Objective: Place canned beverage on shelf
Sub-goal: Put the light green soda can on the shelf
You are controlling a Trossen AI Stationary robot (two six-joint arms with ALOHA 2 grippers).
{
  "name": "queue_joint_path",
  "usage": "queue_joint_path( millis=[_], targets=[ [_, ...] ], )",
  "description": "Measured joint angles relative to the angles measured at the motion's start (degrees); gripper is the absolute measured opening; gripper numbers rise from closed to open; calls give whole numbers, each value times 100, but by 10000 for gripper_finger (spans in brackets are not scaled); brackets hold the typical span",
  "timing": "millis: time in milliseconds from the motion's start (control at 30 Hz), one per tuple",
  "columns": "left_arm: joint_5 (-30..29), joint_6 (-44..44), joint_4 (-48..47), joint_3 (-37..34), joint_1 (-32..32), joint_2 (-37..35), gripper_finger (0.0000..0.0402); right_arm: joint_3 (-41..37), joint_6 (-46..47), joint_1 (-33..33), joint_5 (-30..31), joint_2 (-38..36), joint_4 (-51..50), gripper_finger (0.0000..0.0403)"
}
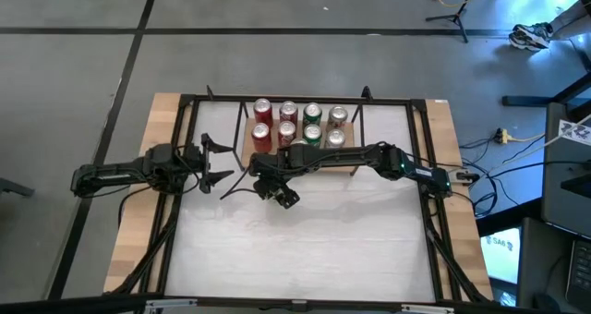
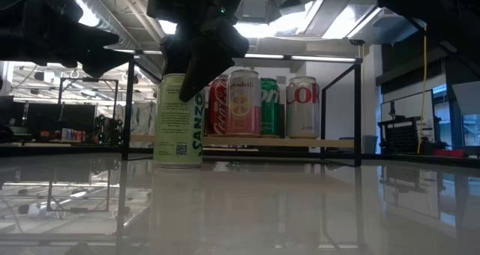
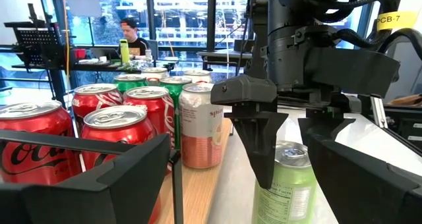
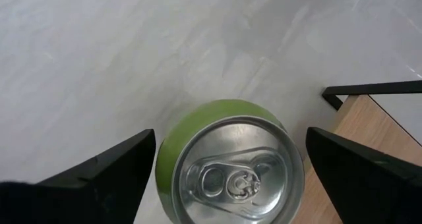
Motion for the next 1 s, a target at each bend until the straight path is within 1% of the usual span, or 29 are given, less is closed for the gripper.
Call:
queue_joint_path(
  millis=[400,500,700,767,867,1000],
  targets=[
    [-20,-1,9,-2,0,2,350,0,-2,2,0,0,-2,384],
    [-22,0,11,-4,0,2,350,0,-2,0,-2,0,-4,366],
    [-22,0,13,-4,0,2,350,3,-2,2,-2,0,2,298],
    [-23,0,13,-4,0,2,350,7,5,2,-2,0,16,282],
    [-22,0,15,-4,0,2,350,8,274,2,2,0,48,275],
    [-24,0,15,-6,0,2,350,9,849,2,138,0,46,294]
  ],
)
